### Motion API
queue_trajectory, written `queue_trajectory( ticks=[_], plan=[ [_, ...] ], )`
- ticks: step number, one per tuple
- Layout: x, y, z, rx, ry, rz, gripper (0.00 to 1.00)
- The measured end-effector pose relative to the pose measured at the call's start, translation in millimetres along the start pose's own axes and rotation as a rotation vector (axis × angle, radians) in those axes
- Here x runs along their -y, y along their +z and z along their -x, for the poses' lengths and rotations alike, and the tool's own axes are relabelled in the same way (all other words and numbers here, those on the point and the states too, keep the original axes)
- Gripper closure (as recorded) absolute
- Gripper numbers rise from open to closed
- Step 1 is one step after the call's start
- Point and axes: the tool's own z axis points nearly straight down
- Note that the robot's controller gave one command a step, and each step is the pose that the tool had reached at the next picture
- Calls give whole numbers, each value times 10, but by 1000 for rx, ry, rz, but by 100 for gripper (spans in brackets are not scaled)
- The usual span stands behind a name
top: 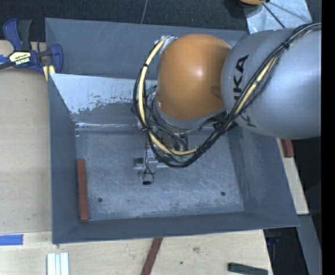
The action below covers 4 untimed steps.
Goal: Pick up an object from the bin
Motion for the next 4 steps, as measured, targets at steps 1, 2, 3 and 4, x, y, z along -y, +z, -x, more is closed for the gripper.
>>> queue_trajectory(
  ticks=[1, 2, 3, 4],
  plan=[
    [125, 163, 54, 7, -70, 2, 0],
    [492, 1402, 182, 2, 100, 0, 100],
    [492, 1402, 182, 2, 100, 0, 100],
    [426, 871, 61, -7, 91, -2, 100]
  ],
)
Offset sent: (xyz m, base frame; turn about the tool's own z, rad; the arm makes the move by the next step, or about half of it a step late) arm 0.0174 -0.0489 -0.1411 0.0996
